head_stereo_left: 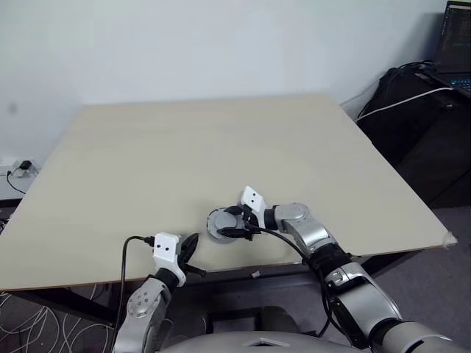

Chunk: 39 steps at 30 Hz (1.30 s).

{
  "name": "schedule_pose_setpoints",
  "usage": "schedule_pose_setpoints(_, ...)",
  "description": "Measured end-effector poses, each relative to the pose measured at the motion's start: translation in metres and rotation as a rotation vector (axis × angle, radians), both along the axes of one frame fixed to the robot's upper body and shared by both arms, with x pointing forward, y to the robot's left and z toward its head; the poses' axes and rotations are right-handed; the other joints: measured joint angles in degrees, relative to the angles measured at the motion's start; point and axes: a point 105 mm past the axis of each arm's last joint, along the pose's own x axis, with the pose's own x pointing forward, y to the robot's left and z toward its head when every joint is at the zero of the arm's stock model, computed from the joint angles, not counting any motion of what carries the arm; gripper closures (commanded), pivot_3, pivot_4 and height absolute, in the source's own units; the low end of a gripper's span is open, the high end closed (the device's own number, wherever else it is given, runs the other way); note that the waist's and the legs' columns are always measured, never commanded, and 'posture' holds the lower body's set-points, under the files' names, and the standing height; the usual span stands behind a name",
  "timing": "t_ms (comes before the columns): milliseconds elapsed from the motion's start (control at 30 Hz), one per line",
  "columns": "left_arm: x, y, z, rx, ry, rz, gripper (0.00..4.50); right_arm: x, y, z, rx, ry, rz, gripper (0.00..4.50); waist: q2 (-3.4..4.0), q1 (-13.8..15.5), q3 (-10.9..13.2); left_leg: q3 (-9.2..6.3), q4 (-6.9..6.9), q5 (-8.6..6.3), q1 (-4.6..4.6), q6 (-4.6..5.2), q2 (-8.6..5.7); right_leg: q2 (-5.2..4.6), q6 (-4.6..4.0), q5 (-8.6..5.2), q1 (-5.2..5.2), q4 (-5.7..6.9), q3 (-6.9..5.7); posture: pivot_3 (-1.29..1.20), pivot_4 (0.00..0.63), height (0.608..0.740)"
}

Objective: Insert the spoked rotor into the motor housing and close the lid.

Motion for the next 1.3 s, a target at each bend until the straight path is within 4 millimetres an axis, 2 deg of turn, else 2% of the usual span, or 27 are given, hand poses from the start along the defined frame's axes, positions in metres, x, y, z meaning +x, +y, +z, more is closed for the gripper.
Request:
schedule_pose_setpoints(500, 0.000, -0.001, 0.000, -0.003, 0.000, -0.004, 4.50, -0.013, 0.000, -0.001, 0.054, 0.001, -0.115, 1.20, 0.00, 0.0, 0.0, 0.00, -0.04, -0.02, 0.00, -0.01, 0.00, 0.00, -0.03, -0.03, -0.02, -0.01, 0.00, 0.00, 0.000, 0.740)
schedule_pose_setpoints(800, 0.000, -0.002, 0.000, -0.004, 0.002, -0.007, 4.50, -0.007, 0.001, 0.000, 0.074, 0.035, -0.192, 1.20, 0.00, 0.0, 0.0, 0.01, -0.02, -0.03, 0.00, -0.04, 0.01, 0.01, -0.01, -0.02, -0.01, 0.00, 0.00, 0.00, 0.000, 0.740)
schedule_pose_setpoints(1300, -0.001, -0.005, -0.001, -0.009, 0.007, -0.015, 4.50, -0.009, 0.005, -0.004, 0.002, -0.060, -0.177, 1.20, -0.01, -0.1, 0.0, 0.01, -0.01, -0.02, 0.04, -0.04, 0.01, 0.01, -0.01, -0.02, 0.02, 0.02, 0.00, 0.00, 0.000, 0.740)
